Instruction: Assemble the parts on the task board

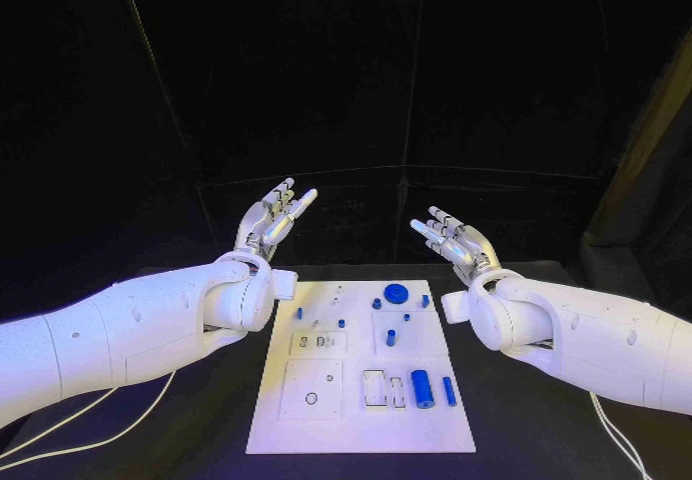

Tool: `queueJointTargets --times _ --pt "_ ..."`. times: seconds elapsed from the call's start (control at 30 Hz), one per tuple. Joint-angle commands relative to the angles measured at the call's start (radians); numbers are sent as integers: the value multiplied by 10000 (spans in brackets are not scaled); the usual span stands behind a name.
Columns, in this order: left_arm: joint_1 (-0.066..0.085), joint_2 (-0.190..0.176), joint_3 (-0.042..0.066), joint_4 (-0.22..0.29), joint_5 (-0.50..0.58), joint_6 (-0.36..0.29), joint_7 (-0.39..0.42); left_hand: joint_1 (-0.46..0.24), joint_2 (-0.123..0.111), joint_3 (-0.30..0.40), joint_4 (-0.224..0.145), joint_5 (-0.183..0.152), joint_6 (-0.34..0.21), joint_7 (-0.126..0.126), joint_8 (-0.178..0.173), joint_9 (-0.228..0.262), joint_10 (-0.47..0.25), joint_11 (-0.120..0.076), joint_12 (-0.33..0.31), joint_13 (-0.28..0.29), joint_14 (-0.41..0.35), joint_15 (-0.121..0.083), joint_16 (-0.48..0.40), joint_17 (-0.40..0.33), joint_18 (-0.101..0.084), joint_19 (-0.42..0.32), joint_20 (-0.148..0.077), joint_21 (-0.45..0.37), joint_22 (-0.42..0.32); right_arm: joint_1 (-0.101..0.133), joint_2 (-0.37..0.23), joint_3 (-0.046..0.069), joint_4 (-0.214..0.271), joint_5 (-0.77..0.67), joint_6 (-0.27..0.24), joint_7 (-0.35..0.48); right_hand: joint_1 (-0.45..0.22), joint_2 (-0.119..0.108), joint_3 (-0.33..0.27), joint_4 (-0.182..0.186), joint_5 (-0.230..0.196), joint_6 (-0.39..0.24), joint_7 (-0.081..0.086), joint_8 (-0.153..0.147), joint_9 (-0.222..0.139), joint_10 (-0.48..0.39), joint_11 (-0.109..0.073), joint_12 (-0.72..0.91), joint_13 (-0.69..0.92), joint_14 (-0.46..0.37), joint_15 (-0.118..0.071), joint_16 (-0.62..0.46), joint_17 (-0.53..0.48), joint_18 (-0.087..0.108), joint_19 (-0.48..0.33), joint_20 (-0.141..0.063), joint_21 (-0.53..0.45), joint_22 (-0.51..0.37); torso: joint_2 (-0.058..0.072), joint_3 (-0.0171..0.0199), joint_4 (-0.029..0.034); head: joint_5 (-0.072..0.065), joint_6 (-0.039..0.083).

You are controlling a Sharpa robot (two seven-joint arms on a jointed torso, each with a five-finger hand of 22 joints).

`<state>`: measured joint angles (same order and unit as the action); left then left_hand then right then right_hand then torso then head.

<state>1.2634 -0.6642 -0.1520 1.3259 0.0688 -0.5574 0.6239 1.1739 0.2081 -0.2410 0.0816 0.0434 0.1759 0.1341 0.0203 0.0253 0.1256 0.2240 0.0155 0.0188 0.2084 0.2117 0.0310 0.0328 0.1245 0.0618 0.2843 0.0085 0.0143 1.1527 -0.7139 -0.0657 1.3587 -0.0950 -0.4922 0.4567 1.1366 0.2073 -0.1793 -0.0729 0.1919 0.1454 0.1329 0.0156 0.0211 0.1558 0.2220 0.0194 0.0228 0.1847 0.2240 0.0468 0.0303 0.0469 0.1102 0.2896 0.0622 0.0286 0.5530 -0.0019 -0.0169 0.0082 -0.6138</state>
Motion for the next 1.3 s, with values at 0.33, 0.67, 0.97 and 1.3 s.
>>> queueJointTargets --times 0.33,0.67,0.97,1.3 --pt "28 -342 -20 -172 222 1199 752 368 66 129 -173 58 1800 1622 503 268 2012 497 546 292 3153 420 977 506 -107 2146 60 905 511 258 -14 -113 -910 -3369 1042 -297 2293 -75 905 -2001 -364 5295 1251 1238 592 6848 -72 1523 503 6694 -418 2007 407 1307 5352 -9 2900 1040 148 -20 -59 15 -110" --pt "33 -772 -24 56 -763 1750 392 1386 -305 253 -940 48 6188 1196 1690 770 7348 -214 1901 711 7709 -575 2529 1122 626 7394 -174 3238 1460 568 -187 -107 -1005 -6609 826 -928 2616 -382 1299 -2182 -17 7673 885 1386 508 8647 -570 1286 388 8940 -1128 1758 396 1359 7528 -699 3937 1293 378 76 -22 85 -31" --pt "77 -1652 -30 1408 -1716 2223 -253 1925 -433 354 -1444 51 7230 843 1807 746 8779 -678 1972 677 9467 -1176 3201 1737 602 8906 -778 3871 1635 944 -97 -101 -978 -11001 1022 -2284 3274 -775 1932 -2181 -352 8724 483 1313 458 10473 -1179 1198 420 11553 -1981 2273 771 1350 8755 -1654 6449 2657 859 61 41 -7 79" --pt "147 -2571 -32 3058 -1840 2394 -520 1841 -322 382 -1470 51 7305 889 1554 620 8885 -637 1629 551 9431 -1148 3066 1920 586 8949 -773 3766 1537 1107 169 -92 -775 -14392 1545 -3836 2404 -1077 2136 -2150 -299 9015 268 944 444 11149 -1452 799 438 13025 -2315 3171 1666 1369 9171 -1928 7974 3522 1488 79 176 -102 268"
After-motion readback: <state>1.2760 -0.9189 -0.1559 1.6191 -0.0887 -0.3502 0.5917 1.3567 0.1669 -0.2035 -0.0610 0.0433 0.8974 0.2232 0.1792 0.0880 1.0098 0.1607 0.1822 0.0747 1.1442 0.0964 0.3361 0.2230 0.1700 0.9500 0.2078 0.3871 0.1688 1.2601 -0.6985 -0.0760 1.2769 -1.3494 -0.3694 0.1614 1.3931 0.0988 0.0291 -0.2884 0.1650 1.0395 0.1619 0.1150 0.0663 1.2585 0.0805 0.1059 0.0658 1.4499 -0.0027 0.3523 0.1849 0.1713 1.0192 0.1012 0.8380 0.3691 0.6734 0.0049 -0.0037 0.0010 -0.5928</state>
